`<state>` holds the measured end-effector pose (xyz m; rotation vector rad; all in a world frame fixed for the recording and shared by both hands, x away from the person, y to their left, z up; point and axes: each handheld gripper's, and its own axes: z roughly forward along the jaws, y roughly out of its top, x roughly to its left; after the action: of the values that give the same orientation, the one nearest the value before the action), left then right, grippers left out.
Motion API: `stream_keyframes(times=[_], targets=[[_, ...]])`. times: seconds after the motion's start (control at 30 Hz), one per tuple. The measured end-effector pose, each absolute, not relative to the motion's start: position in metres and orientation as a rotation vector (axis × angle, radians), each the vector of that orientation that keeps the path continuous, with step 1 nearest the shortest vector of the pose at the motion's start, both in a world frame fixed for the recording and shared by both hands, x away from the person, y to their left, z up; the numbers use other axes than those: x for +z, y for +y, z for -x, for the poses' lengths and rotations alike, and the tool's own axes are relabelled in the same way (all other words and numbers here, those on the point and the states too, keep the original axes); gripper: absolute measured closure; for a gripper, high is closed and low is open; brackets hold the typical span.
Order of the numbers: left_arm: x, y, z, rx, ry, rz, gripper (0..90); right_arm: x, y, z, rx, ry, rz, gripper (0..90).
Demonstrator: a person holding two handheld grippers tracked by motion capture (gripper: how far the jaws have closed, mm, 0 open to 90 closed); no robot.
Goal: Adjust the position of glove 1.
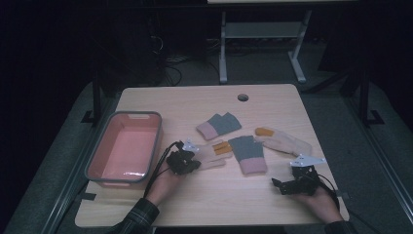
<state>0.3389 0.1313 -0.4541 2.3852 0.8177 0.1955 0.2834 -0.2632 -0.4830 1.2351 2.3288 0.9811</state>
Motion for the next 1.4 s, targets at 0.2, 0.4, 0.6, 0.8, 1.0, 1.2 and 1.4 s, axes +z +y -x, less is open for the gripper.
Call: stream_keyframes(times=[0.2,0.4,0.6,0.8,1.0,1.2,1.4], targets=[[-0.455,0.124,-0.327,0.122,0.772,-2.381,89.7,-0.483,-0.263,-0.283,0.981,2.329,-1.235,2.8],[-0.452,0.121,-0.323,0.09,0.741,-2.382,89.6,-0.483,-0.263,-0.283,0.981,2.329,-1.235,2.8],[-0.438,0.129,-0.327,0.131,0.749,-2.333,89.6,-0.483,-0.263,-0.283,0.981,2.329,-1.236,2.8],[-0.43,0.141,-0.337,0.288,0.859,-2.275,89.6,-0.483,-0.263,-0.283,0.981,2.329,-1.235,2.8],[-0.429,0.145,-0.348,0.384,0.946,-2.236,89.6,-0.483,-0.263,-0.283,0.981,2.329,-1.235,2.8],[-0.439,0.141,-0.353,0.437,0.992,-2.305,89.6,-0.483,-0.263,-0.283,0.981,2.329,-1.235,2.8],[-0.447,0.139,-0.354,0.399,1.016,-2.332,89.6,-0.483,-0.263,-0.283,0.981,2.329,-1.236,2.8]])
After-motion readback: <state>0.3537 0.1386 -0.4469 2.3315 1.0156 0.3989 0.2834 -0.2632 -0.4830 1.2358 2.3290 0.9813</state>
